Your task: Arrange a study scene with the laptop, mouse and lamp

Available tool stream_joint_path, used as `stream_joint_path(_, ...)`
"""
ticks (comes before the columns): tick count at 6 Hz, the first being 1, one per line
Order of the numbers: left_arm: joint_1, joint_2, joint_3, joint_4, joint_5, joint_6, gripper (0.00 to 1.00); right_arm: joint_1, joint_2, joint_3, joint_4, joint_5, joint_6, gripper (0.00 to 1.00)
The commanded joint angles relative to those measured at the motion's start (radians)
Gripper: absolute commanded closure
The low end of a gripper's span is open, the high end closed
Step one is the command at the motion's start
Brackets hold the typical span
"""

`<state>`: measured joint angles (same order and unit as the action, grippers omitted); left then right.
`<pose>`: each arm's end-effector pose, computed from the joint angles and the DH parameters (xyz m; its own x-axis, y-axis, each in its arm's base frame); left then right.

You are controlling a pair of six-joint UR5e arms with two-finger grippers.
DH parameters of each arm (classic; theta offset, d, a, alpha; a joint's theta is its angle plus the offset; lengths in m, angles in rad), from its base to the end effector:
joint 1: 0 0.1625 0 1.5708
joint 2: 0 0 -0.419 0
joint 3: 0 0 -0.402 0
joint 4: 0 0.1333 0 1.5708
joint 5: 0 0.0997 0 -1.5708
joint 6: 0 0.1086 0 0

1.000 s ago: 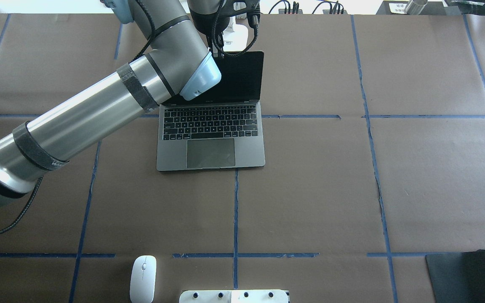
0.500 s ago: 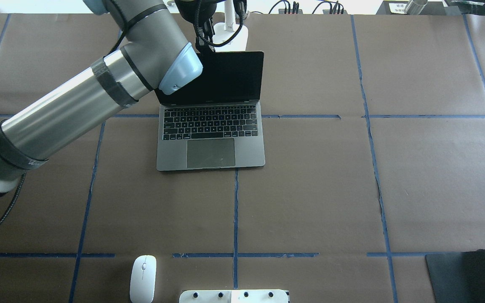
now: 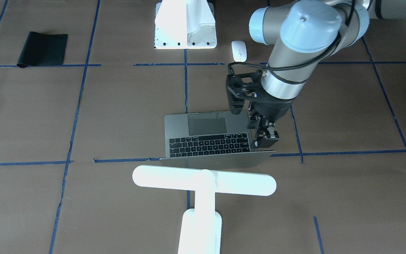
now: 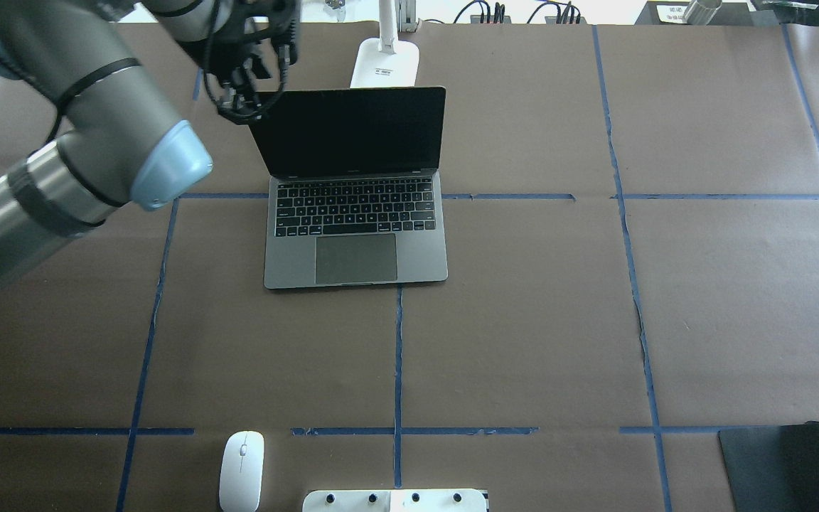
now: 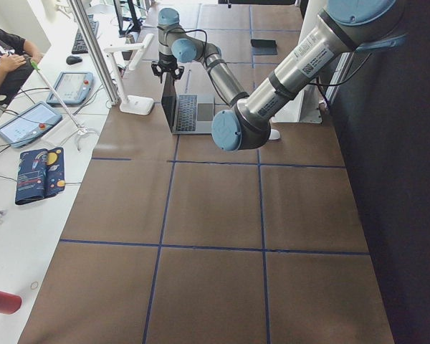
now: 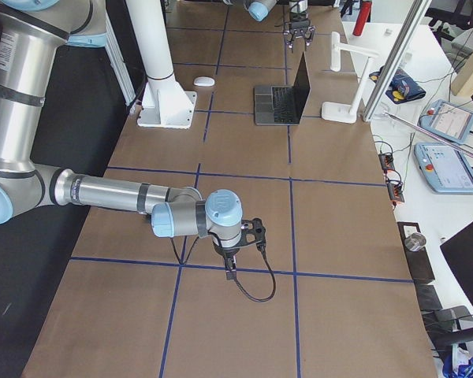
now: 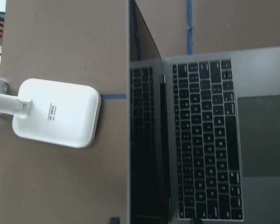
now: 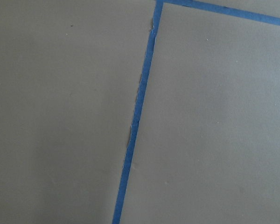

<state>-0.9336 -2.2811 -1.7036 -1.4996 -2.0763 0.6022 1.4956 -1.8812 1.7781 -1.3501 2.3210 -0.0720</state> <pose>0.3387 -0.5932 0.1785 0.1724 0.9790 0.1091 -0.6359 0.0260 0.7714 0.0305 -0.3836 0.6700 0.7162 -0.2056 0.6669 0.1265 0.9780 0.1657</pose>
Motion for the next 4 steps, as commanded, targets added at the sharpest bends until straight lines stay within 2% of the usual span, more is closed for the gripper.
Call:
stream_joint_path(1,-0.069,0.209,-0.193,0.081,-0.001,0.010,0.28,0.000,0.008,0.014,0.000,0.001,0.001,0.00)
stream_joint_path(2,-0.103,0.277,-0.226,0.152,-0.011,0.002,0.04,0.000,0.010,0.014,-0.001,0.001,0.004,0.00)
stream_joint_path(3,-0.172,0.281,-0.216,0.264,-0.048,-0.001,0.02,0.000,0.016,0.020,-0.003,0.007,0.006,0.00)
stream_joint_path(4,-0.222,0.335,-0.223,0.310,-0.059,-0.049,0.01,0.000,0.016,0.030,-0.003,0.018,0.017,0.00)
